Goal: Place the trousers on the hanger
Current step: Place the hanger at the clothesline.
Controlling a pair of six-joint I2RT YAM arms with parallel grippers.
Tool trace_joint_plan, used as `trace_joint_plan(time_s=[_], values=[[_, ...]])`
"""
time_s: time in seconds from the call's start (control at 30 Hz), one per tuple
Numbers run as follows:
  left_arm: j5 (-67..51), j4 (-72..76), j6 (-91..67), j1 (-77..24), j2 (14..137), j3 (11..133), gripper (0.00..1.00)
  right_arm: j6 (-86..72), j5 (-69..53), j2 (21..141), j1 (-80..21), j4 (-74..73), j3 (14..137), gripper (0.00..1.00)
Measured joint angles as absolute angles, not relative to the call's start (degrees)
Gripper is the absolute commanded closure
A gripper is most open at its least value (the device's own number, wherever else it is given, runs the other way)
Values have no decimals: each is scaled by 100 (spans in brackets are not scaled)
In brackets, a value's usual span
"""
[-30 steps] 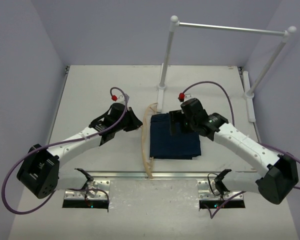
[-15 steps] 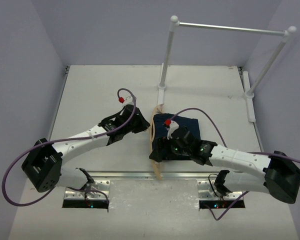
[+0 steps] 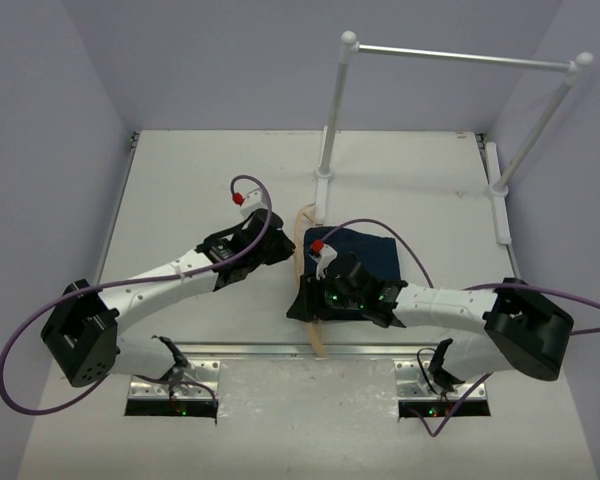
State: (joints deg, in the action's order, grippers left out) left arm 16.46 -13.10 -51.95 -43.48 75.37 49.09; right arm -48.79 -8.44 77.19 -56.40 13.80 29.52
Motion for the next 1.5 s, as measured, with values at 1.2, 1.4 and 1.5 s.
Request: trace_joint_plan(time_s=[1.2, 1.4, 1.5], values=[[4334, -3664, -5411, -4228, 3710, 5016, 0, -5111, -667, 9150, -5980, 2439, 3466, 100], [4394, -4188, -5331, -4228, 3455, 5002, 0, -4932, -191, 10070, -6400, 1726, 4497, 100], [4408, -4369, -5277, -4228, 3272, 4976, 0, -4934, -178, 10606, -6466, 1594, 5057, 100]])
